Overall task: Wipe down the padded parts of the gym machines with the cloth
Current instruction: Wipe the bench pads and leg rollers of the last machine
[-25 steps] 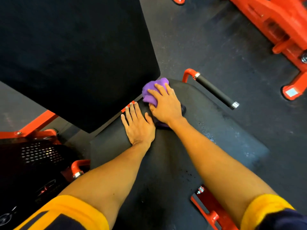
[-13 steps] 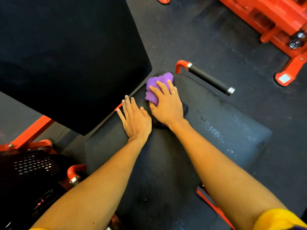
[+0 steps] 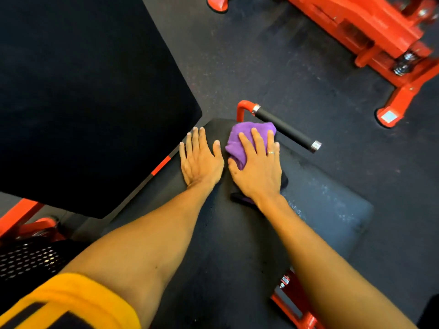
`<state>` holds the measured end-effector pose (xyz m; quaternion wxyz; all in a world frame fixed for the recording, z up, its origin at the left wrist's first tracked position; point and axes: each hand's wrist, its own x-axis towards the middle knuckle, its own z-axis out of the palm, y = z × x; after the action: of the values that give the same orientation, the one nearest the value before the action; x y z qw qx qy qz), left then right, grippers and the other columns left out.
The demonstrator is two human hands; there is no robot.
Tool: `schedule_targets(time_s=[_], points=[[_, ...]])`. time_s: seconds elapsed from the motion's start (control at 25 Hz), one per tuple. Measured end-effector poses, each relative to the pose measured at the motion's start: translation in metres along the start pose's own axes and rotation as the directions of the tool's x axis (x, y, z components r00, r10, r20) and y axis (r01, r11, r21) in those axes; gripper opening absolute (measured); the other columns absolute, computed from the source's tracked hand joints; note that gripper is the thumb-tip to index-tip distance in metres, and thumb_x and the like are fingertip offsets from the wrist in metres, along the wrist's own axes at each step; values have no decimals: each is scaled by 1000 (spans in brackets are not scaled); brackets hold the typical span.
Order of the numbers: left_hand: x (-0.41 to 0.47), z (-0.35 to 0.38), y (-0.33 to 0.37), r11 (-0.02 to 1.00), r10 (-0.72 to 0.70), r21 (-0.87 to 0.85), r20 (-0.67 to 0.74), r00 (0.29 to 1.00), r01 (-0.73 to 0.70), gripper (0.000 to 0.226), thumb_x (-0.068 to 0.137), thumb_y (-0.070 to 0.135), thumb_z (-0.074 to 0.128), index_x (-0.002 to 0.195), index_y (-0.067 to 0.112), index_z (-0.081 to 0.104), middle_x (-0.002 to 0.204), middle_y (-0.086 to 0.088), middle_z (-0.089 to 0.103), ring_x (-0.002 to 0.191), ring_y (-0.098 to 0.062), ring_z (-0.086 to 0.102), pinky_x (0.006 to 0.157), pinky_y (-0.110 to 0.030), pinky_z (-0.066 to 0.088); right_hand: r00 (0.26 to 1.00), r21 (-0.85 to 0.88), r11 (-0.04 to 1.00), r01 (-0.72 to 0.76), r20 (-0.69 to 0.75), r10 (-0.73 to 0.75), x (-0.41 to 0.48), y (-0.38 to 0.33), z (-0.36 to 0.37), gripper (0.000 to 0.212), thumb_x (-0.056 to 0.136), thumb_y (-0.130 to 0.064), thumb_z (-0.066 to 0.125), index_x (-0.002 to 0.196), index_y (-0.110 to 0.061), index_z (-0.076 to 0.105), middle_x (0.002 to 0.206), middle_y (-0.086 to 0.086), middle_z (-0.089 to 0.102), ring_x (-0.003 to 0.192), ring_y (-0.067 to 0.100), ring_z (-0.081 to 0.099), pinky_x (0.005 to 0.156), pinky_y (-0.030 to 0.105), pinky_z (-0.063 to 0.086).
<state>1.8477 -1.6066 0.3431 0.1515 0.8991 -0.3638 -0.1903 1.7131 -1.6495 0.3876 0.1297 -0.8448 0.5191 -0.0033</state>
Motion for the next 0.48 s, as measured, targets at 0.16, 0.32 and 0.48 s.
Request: schedule_targets(time_s=[0.16,0.32,0.48], points=[[1,7,0,998,-10,56,-30,1000,11,59,105,40,21,160,20,26,167,2,24,155,-15,16,127,-40,7,976,-4,992,127,178,-125,84,-17,8,72,86,-62,46,151,-30,48,159,4,40,149,40,28,123,50,21],[-1,10,2,997,-18,78,-98,995,25,63,100,40,15,158,21,33,164,1,32,153,-17,25,126,-43,16,896,-77,996,46,445,-7,159,-39,1,65,90,-70,47,136,-26,59,140,6,59,129,33,55,102,42,41],[0,10,2,997,-16,80,-88,996,23,62,101,38,17,157,20,34,164,1,33,153,-18,25,126,-44,18,885,-81,997,-20,463,55,164,-39,0,66,90,-71,44,133,-24,60,137,6,61,126,33,56,101,43,42]])
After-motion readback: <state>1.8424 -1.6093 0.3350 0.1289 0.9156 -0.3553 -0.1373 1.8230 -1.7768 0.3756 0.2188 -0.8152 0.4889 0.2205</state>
